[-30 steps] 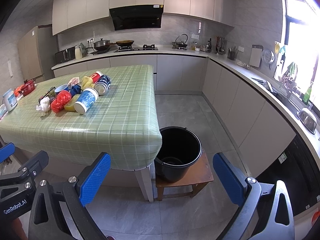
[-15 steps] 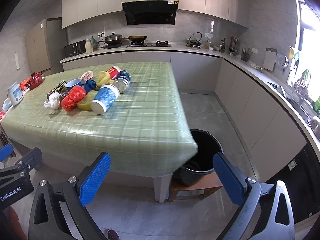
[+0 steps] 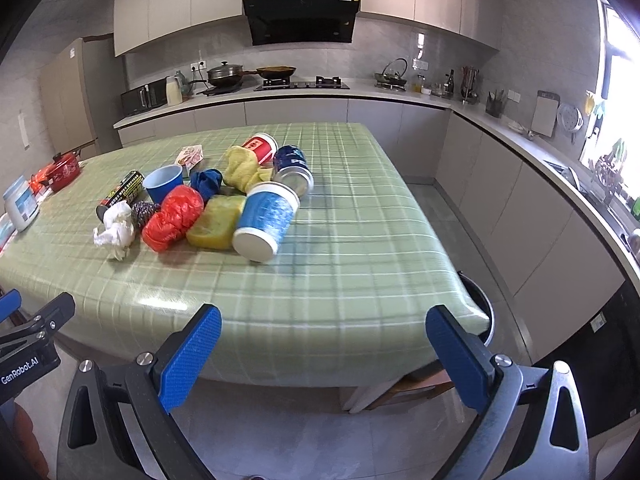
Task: Collect trash
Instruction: 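Grasp the white tissue with the left gripper while the right gripper grasps the blue paper cup, then carry tissue and cup to the black bin and open both grippers over it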
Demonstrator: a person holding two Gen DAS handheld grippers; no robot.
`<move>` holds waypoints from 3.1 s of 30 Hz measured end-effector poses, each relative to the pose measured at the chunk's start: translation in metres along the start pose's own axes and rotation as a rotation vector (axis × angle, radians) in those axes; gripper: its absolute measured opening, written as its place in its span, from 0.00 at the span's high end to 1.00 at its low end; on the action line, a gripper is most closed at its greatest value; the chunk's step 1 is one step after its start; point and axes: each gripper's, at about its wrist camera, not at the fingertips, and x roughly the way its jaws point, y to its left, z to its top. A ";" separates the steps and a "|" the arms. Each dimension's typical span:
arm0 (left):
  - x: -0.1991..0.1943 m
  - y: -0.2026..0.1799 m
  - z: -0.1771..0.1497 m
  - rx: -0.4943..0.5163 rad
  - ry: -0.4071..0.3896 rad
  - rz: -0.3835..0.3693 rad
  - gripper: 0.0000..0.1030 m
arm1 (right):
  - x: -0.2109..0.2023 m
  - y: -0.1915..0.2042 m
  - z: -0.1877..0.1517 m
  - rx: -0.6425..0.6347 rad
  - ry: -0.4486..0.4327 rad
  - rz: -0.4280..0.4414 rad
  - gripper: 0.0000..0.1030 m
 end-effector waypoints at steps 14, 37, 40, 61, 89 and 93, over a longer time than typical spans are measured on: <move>0.069 0.037 0.044 -0.056 0.024 0.065 0.00 | 0.071 0.038 0.044 -0.029 0.022 0.026 0.00; 0.190 0.048 0.078 0.069 0.130 -0.014 0.11 | 0.189 0.062 0.082 0.078 0.149 -0.074 0.00; 0.196 0.050 0.075 0.078 0.152 -0.042 0.27 | 0.196 0.061 0.079 0.104 0.167 -0.053 0.00; 0.119 0.044 0.086 0.091 0.000 -0.197 0.80 | 0.161 0.034 0.087 0.175 0.069 0.021 0.40; 0.039 -0.399 0.023 0.362 0.083 -0.526 0.80 | 0.144 -0.387 0.030 0.303 0.122 -0.055 0.40; 0.060 -0.421 0.012 0.385 0.143 -0.457 0.80 | 0.176 -0.393 0.023 0.277 0.177 0.025 0.40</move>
